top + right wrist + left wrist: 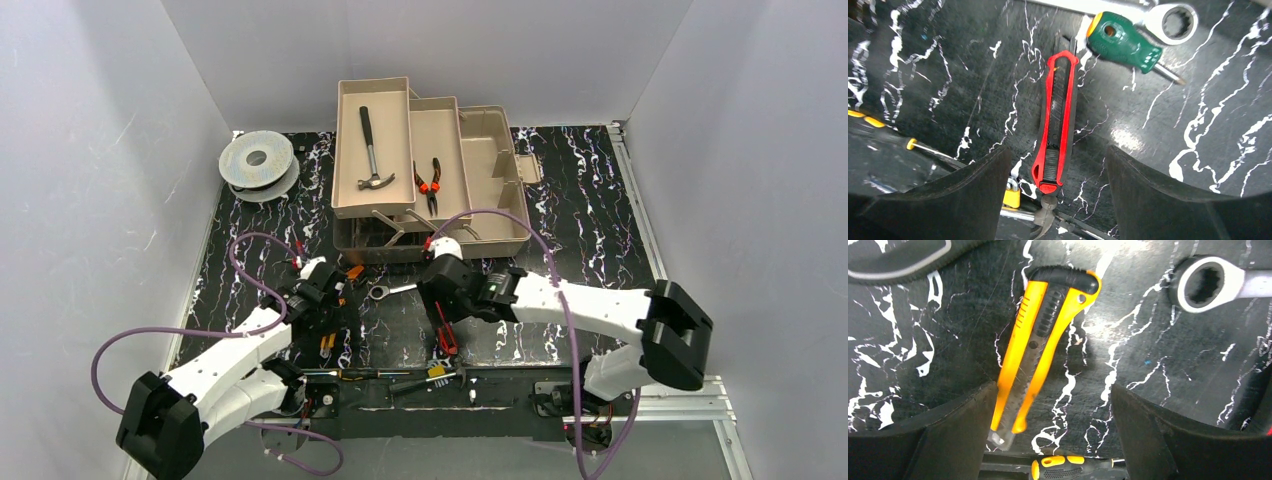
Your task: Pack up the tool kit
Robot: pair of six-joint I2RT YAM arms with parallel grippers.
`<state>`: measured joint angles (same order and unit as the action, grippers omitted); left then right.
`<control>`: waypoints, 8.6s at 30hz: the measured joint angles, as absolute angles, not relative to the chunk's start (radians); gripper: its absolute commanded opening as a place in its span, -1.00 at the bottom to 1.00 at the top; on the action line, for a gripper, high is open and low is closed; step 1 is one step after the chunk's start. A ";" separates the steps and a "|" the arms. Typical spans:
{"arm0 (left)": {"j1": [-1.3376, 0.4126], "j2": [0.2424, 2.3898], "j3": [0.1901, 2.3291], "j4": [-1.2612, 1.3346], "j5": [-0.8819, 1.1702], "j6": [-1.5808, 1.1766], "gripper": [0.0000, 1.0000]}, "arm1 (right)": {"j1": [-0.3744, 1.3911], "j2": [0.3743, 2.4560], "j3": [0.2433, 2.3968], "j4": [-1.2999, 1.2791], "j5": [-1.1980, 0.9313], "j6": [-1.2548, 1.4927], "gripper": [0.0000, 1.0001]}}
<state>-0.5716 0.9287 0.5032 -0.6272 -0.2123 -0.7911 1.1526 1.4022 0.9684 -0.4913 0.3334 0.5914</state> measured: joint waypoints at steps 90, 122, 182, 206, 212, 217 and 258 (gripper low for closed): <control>-0.667 0.667 0.522 -0.045 0.390 -0.792 0.96 | 0.858 1.159 1.049 -0.280 0.168 0.672 -0.97; -0.667 0.632 0.499 -0.407 0.105 -0.732 0.97 | 0.341 1.795 1.726 -0.652 -0.059 0.316 0.27; -0.668 0.679 0.607 -0.635 -0.096 -0.638 0.97 | 1.146 1.746 1.102 -0.580 0.229 0.684 -0.50; -0.668 0.690 0.609 -0.633 -0.134 -0.666 0.97 | 0.716 1.224 1.116 -0.411 0.364 0.412 -0.62; -0.668 0.686 0.609 -0.656 -0.220 -0.748 0.97 | 0.511 1.378 1.335 -0.468 0.205 0.412 -0.62; -0.668 0.656 0.597 -0.662 -0.248 -0.797 0.96 | 0.453 1.570 1.497 -0.522 0.071 0.397 -0.55; -0.668 0.627 0.437 -0.425 -0.018 -0.633 0.97 | 0.425 1.310 1.205 -0.434 0.008 0.384 0.42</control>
